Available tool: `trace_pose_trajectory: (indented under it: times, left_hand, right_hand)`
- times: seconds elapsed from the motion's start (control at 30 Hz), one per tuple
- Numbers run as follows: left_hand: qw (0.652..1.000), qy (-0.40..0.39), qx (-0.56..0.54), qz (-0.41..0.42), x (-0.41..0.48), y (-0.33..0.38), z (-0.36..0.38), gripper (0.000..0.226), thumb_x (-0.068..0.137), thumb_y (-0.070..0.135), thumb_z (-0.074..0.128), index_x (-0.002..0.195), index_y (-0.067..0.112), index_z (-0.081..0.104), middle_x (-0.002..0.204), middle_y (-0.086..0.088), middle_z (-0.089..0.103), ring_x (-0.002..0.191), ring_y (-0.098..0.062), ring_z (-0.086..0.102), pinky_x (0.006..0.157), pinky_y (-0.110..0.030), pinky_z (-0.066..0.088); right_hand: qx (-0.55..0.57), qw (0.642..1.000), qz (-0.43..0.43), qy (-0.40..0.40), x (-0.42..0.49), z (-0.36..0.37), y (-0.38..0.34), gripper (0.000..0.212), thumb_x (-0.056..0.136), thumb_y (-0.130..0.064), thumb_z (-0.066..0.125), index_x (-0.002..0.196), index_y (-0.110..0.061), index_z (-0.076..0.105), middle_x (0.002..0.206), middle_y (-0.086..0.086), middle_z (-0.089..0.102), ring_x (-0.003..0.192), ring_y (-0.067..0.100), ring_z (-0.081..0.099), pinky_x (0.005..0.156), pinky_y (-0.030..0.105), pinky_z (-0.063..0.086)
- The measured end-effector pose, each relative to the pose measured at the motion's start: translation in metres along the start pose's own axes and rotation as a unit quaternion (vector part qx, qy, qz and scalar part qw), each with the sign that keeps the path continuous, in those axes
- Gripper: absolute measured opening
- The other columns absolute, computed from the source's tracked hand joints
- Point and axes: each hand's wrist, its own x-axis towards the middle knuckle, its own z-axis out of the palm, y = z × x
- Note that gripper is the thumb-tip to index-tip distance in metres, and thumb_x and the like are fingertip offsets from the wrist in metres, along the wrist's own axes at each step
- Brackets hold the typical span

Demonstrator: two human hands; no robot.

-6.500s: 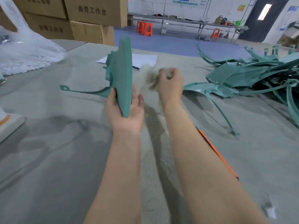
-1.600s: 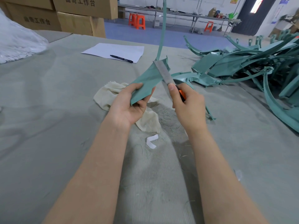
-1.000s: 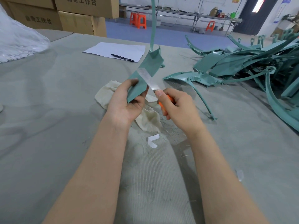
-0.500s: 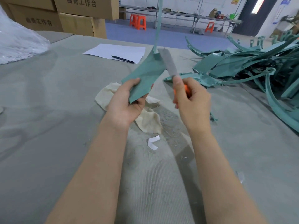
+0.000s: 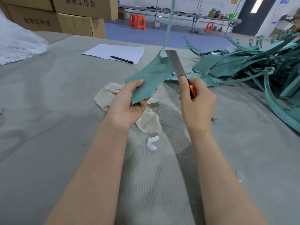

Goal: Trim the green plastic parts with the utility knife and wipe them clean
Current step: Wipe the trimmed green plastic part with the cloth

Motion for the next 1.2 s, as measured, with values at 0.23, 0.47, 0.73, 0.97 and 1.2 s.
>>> trace_pose_trajectory:
  times: [0.23,0.47,0.73,0.97,1.2]
  left_hand:
    - [1.000,-0.006,0.012,-0.007,-0.0010,0.0012,0.0001,0.013,0.096,0.008,0.048,0.087,0.011,0.057,0.066,-0.005,0.069,0.061,-0.011,0.069,0.032,-0.008,0.029]
    - [1.000,-0.006,0.002,-0.021,-0.0020,0.0014,-0.0011,0.012,0.096,0.007,0.047,0.088,0.010,0.056,0.066,-0.005,0.069,0.062,-0.012,0.070,0.032,-0.007,0.027]
    - [0.999,-0.008,-0.008,-0.037,-0.0012,0.0025,-0.0035,0.012,0.095,0.007,0.047,0.087,0.009,0.056,0.067,-0.006,0.069,0.064,-0.013,0.070,0.034,-0.006,0.027]
    - [0.999,-0.005,-0.016,-0.039,-0.0007,0.0023,-0.0053,0.010,0.095,0.007,0.048,0.091,0.008,0.057,0.071,-0.006,0.070,0.065,-0.014,0.071,0.034,-0.006,0.029]
    - [0.999,0.006,-0.029,-0.035,-0.0018,0.0021,-0.0053,0.010,0.093,0.006,0.050,0.088,0.008,0.057,0.071,-0.006,0.070,0.064,-0.014,0.071,0.035,-0.006,0.028]
  right_hand:
    - [-0.015,1.000,0.012,0.008,-0.0010,0.0005,0.0026,0.034,0.095,-0.047,0.051,0.080,-0.018,0.059,0.061,0.005,0.060,0.061,0.021,0.053,0.062,0.038,0.042]
    - [-0.025,1.000,0.003,0.004,-0.0016,0.0006,0.0038,0.033,0.094,-0.048,0.050,0.079,-0.020,0.057,0.062,0.005,0.061,0.059,0.020,0.050,0.060,0.037,0.041]
    - [-0.025,0.999,-0.011,-0.018,-0.0015,0.0027,0.0054,0.032,0.096,-0.045,0.051,0.067,-0.035,0.043,0.059,0.006,0.058,0.055,0.015,0.043,0.055,0.031,0.036]
    - [-0.009,0.999,-0.009,-0.046,-0.0007,0.0032,0.0062,0.029,0.096,-0.045,0.052,0.068,-0.039,0.045,0.059,-0.002,0.052,0.064,0.026,0.057,0.060,0.043,0.047]
    - [-0.005,0.997,-0.015,-0.077,-0.0008,0.0040,0.0065,0.032,0.095,-0.045,0.053,0.065,-0.037,0.045,0.060,0.006,0.057,0.062,0.025,0.054,0.062,0.045,0.048]
